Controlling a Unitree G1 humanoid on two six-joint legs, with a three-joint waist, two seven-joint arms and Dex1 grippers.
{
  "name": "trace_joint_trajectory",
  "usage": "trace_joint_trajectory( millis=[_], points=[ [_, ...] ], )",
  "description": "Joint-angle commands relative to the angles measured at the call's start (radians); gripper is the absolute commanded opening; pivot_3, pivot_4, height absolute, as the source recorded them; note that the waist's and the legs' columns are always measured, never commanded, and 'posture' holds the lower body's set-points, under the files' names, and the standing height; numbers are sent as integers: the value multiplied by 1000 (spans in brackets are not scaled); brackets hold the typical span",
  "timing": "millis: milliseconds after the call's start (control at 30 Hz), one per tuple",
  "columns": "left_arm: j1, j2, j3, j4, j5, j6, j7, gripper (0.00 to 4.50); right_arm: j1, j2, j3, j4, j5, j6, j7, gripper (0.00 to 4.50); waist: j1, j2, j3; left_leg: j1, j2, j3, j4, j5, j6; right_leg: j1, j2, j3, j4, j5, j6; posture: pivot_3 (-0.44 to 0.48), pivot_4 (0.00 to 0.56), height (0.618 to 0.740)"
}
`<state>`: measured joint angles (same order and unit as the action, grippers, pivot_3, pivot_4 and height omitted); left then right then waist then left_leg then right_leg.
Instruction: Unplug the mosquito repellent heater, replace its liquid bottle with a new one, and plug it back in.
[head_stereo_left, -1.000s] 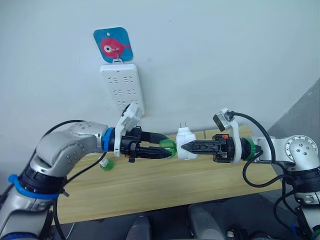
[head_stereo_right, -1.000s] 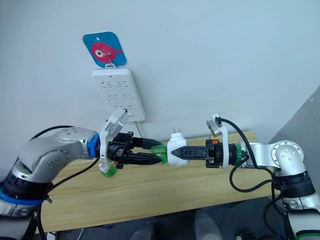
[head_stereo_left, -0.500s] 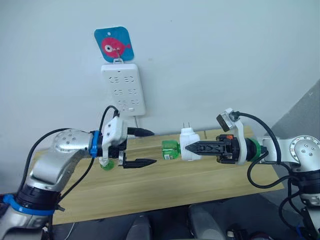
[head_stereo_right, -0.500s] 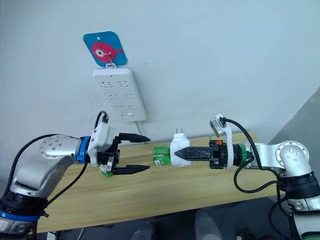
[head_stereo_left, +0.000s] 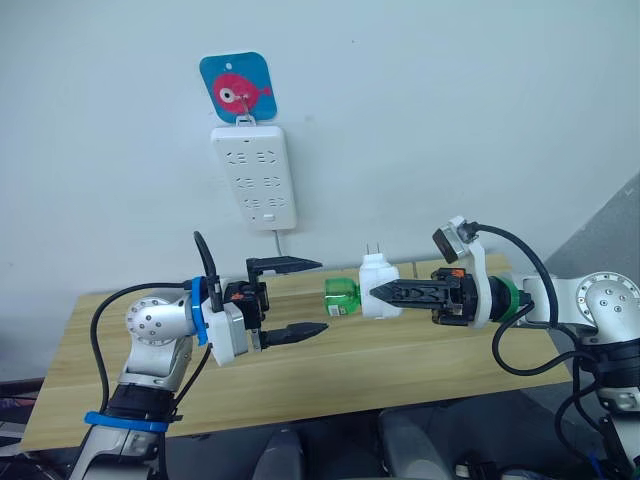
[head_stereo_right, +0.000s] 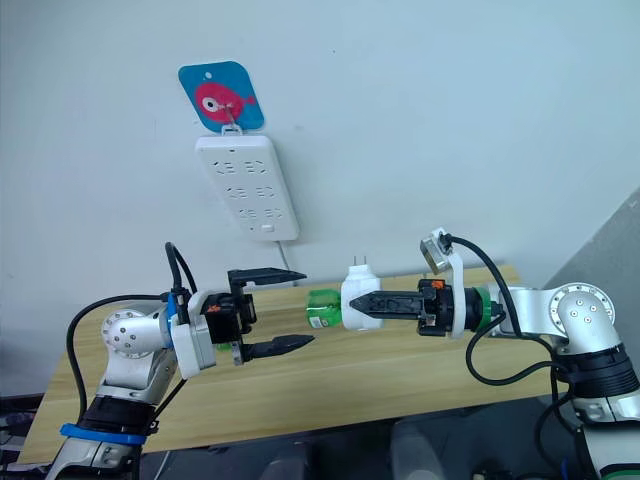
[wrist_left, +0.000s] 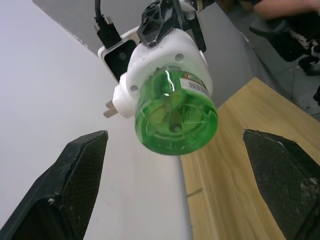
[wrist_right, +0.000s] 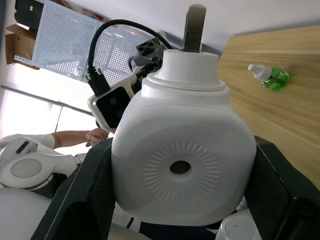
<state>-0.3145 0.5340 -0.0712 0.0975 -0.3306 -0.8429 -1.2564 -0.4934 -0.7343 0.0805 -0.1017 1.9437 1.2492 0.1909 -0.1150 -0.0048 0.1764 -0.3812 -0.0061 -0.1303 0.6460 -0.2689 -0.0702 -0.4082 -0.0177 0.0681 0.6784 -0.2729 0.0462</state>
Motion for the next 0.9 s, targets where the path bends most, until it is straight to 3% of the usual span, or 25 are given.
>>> trace_joint_trajectory(
  millis=[33, 300, 433, 600, 800, 900],
  points=[
    [-42, -25, -6, 48, 45, -69, 49, 4500, -22, 8, -19, -8, 28, -14, -1, 3040, 0, 0, 0, 0, 0, 0, 0, 0, 0, 0, 0, 0, 0, 0, 0, -159, 146, 740],
    [-80, -35, -45, 86, 79, -147, 120, 4500, -19, 15, -24, -16, 28, -15, -10, 3040, -4, 0, 0, 0, 0, -1, 0, 0, 0, 0, 0, -1, 0, 0, 0, -165, 147, 740],
    [-71, -19, -73, 51, 61, -132, 135, 3652, -17, 16, -24, -19, 28, -17, -13, 3040, -9, 0, 0, 0, 0, -1, 0, 0, 0, 0, 0, -1, 1, 0, 0, -165, 147, 740],
    [-54, 5, -92, 17, 49, -113, 146, 2252, -15, 18, -21, -21, 28, -22, -17, 3041, -15, 0, 0, 0, 0, -2, 0, 0, 0, 0, 0, -1, 1, 0, 0, -165, 148, 740],
    [-42, 33, -96, -32, 23, -38, 161, 2252, -13, 14, -20, -22, 28, -21, -19, 3041, -22, 0, 0, 0, 0, -2, 0, 0, 0, 0, 0, -2, 1, 0, 0, -164, 150, 740],
    [19, 115, -126, -171, -94, 255, 133, 2252, -12, 9, -22, -21, 28, -21, -17, 3040, -27, 0, 0, 0, 0, -2, 0, 0, 0, 0, 0, -2, 1, 0, 0, -166, 151, 740]
  ],
)
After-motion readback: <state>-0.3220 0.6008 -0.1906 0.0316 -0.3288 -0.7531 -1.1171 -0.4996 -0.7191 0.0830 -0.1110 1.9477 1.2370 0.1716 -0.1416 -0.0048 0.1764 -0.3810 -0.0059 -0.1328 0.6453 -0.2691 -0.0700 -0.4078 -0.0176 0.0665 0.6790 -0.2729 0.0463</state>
